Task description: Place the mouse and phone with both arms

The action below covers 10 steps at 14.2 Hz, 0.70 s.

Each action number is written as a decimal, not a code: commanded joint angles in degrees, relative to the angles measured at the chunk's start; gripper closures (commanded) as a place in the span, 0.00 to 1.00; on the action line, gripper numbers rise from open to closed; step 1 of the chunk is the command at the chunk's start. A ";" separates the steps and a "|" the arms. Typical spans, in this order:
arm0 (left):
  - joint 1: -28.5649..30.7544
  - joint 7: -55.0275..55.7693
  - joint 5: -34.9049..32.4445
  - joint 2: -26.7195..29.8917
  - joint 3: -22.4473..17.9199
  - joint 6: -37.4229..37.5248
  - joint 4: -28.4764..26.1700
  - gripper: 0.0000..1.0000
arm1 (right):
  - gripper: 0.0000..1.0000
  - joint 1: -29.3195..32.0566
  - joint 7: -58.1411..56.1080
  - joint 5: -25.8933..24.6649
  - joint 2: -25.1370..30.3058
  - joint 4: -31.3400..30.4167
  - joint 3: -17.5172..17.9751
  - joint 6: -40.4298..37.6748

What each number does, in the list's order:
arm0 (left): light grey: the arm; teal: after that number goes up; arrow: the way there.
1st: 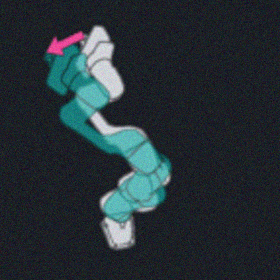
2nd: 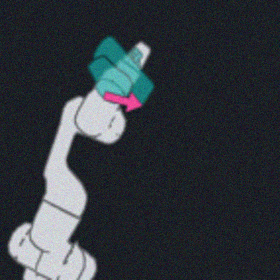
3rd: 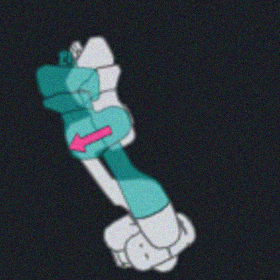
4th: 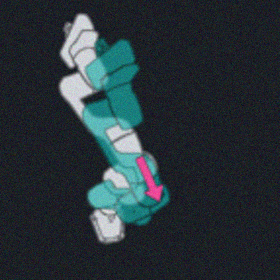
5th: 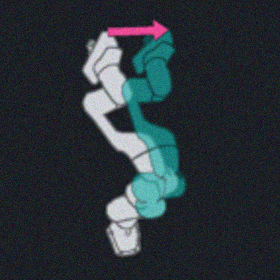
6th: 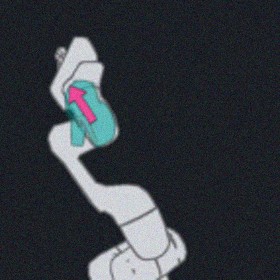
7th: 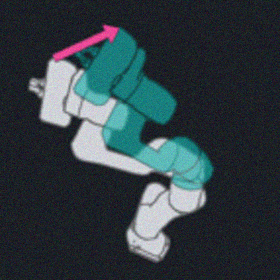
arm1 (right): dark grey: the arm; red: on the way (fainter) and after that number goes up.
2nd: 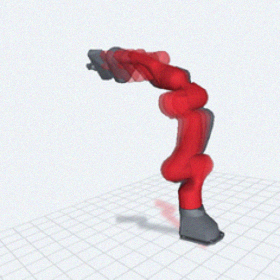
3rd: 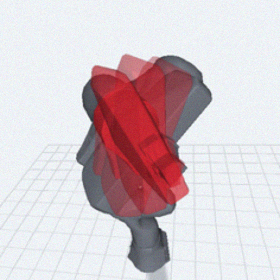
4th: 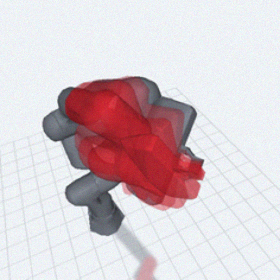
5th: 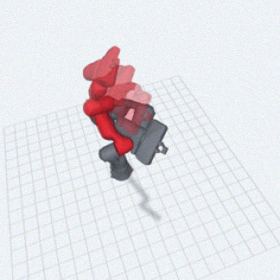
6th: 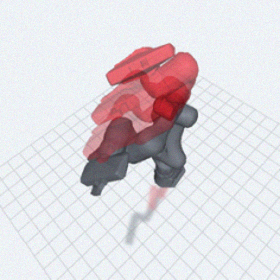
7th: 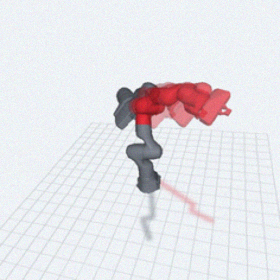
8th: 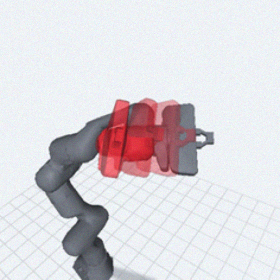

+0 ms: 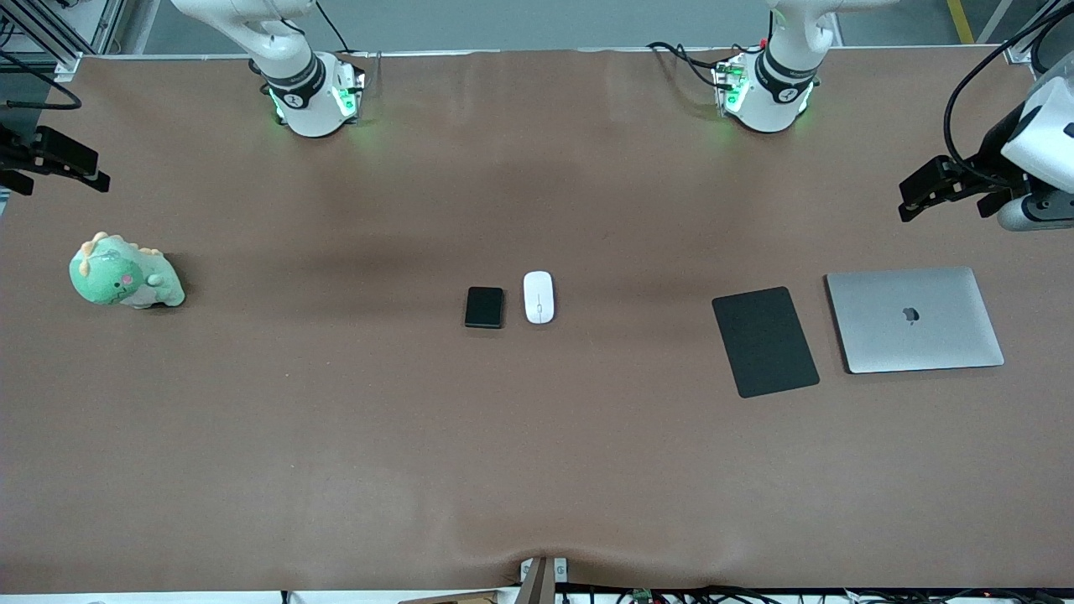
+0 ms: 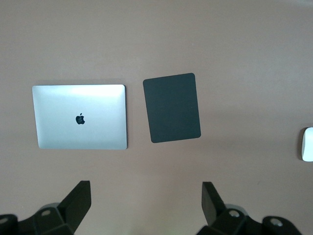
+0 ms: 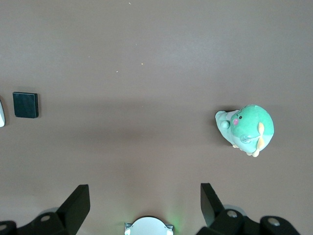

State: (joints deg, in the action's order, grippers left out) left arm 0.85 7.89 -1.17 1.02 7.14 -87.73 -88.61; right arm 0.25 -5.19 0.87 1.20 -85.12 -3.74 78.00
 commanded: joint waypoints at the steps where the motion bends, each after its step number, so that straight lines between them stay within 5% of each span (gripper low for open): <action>1: 0.38 -1.03 -0.94 0.91 0.51 0.98 0.11 0.00 | 0.00 0.45 -0.53 0.01 0.47 -0.40 0.22 -0.22; 10: 0.21 -1.04 -0.67 0.56 0.77 0.98 0.02 0.00 | 0.00 0.54 -0.61 0.01 0.47 -0.49 0.22 -0.31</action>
State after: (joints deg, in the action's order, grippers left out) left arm 0.83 7.89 -1.17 1.02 7.47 -87.62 -88.61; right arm 0.25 -5.19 0.87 1.20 -85.21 -3.77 77.92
